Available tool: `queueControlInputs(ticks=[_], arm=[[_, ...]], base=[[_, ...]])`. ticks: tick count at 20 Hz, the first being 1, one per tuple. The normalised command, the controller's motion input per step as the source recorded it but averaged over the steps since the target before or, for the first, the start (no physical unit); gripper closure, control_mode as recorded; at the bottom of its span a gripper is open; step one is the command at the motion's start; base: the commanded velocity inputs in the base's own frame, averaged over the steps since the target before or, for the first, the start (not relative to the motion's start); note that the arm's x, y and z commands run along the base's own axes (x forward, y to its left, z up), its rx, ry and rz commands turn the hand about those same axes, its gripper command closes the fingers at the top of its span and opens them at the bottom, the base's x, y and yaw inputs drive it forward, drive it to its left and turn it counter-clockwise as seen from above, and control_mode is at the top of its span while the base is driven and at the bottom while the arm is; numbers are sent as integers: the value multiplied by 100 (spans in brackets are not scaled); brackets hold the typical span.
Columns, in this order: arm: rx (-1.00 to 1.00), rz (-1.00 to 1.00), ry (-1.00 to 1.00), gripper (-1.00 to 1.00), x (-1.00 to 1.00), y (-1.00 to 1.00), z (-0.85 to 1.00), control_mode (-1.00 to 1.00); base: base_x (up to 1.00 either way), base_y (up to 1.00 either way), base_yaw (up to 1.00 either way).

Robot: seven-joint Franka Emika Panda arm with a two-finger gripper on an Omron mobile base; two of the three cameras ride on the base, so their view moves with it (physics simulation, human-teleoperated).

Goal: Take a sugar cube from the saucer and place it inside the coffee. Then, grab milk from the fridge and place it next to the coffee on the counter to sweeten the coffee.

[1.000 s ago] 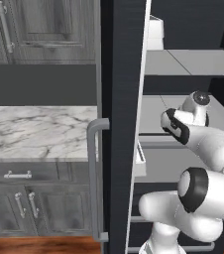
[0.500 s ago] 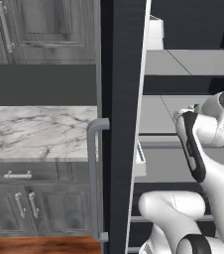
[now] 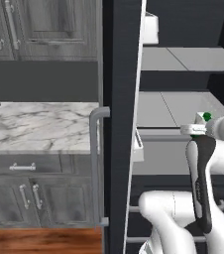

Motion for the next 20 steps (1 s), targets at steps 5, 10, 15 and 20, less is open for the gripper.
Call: queueControlInputs(ticks=[5, 10, 15, 20], arm=[[0, 0, 0, 100, 0, 0, 0, 100], [0, 0, 0, 100, 0, 0, 0, 100], [0, 0, 0, 100, 0, 0, 0, 100], [0, 0, 0, 100, 0, 0, 0, 100]], base=[[-100, 33, 8], [-100, 2, 1], [-100, -37, -8], [-100, -98, -25]])
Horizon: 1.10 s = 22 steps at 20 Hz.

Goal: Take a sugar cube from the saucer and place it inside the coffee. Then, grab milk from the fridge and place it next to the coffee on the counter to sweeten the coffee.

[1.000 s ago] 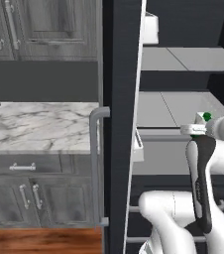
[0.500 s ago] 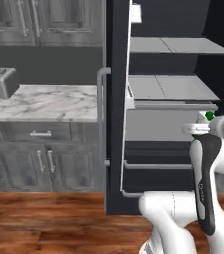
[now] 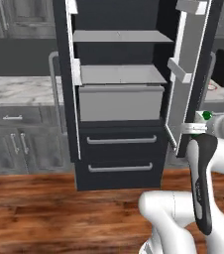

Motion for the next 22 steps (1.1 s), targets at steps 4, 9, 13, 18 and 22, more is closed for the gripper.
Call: queueControlInputs(ticks=[4, 9, 13, 18, 22], arm=[[0, 0, 0, 100, 0, 0, 0, 100], [0, 0, 0, 100, 0, 0, 0, 100], [0, 0, 0, 100, 0, 0, 0, 100], [0, 0, 0, 100, 0, 0, 0, 100], [0, 0, 0, 100, 0, 0, 0, 100]], base=[[-63, -100, -26], [14, -100, -14], [94, -100, 0], [97, -100, -12], [65, -100, -32]])
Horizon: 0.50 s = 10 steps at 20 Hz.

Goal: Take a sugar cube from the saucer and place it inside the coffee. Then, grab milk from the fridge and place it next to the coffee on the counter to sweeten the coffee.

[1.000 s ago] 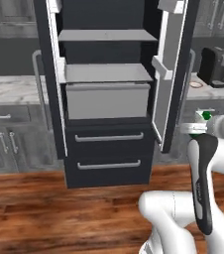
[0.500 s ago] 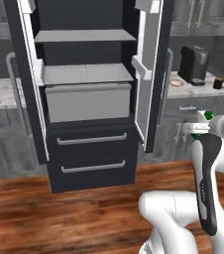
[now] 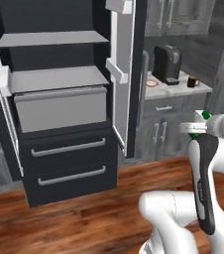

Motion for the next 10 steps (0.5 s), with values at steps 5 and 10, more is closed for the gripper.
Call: queueControlInputs(ticks=[5, 10], arm=[[0, 0, 0, 100, 0, 0, 0, 100], [0, 0, 0, 100, 0, 0, 0, 100]], base=[[81, -100, -35], [100, -100, -29]])
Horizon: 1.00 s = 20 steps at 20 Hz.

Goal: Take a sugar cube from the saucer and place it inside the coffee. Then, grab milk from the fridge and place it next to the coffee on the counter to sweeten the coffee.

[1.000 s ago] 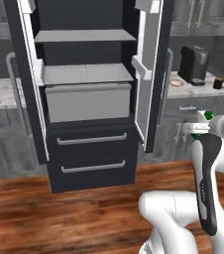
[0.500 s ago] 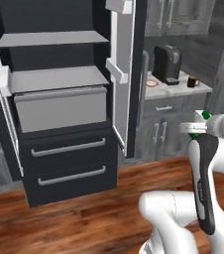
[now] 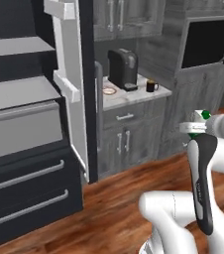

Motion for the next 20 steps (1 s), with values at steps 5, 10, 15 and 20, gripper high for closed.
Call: queueControlInputs(ticks=[5, 10, 15, 20], arm=[[0, 0, 0, 100, 0, 0, 0, 100], [0, 0, 0, 100, 0, 0, 0, 100], [0, 0, 0, 100, 0, 0, 0, 100], [0, 0, 0, 100, 0, 0, 0, 100]], base=[[100, -100, -23], [100, -100, -3], [97, -76, 44], [75, -56, 65]])
